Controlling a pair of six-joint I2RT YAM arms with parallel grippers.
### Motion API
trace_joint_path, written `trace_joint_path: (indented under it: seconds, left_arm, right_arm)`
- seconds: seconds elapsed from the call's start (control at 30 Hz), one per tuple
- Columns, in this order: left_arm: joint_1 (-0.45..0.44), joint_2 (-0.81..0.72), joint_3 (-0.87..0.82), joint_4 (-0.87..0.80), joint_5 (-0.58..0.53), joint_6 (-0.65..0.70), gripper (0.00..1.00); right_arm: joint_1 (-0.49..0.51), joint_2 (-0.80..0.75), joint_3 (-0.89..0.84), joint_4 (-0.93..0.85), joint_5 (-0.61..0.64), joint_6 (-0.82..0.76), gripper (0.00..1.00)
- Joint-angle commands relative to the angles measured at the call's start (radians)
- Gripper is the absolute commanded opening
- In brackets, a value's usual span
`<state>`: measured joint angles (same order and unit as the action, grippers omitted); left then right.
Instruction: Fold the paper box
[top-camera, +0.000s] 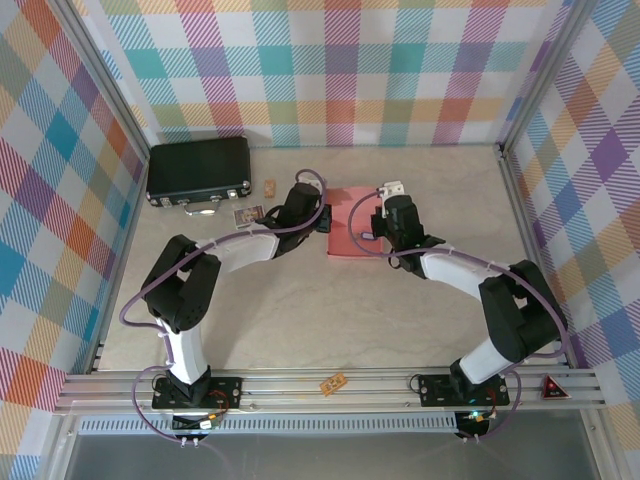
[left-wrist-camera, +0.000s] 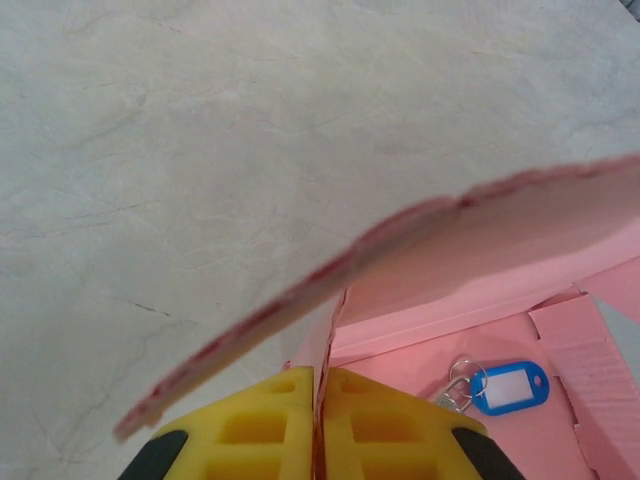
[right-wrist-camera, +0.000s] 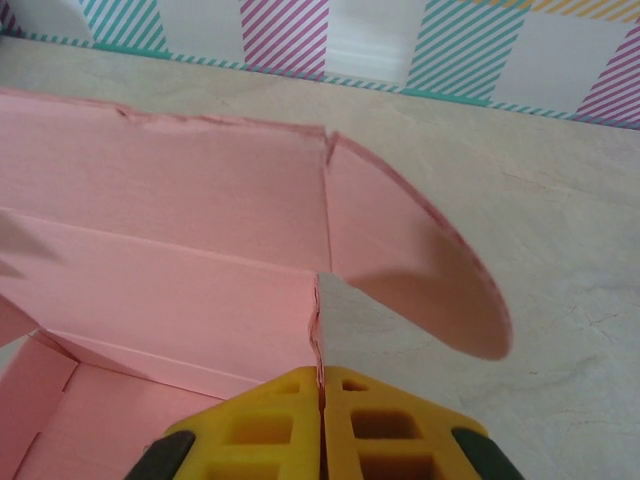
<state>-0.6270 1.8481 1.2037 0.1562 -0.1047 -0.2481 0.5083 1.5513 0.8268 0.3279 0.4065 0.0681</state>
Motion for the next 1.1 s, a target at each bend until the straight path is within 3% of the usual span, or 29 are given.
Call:
trace_joint_path:
  seconds: [0.0, 0.3, 1.07]
  left_arm:
    - [-0.014, -0.042, -0.021, 0.057, -0.018, -0.022, 0.11]
    - [-0.019, -0.043, -0.048, 0.072, -0.017, -0.04, 0.14]
    - [-0.031, -0.064, -0.102, 0.098, -0.018, -0.069, 0.1]
  right_arm:
    - [0.019, 0.007, -0.02, 0.09, 0.038, 0.044, 0.09]
    - [0.032, 0.032, -0.032, 0.123, 0.049, 0.05, 0.1]
    - [0.08, 0.052, -0.056, 0.146, 0.108, 0.092, 0.11]
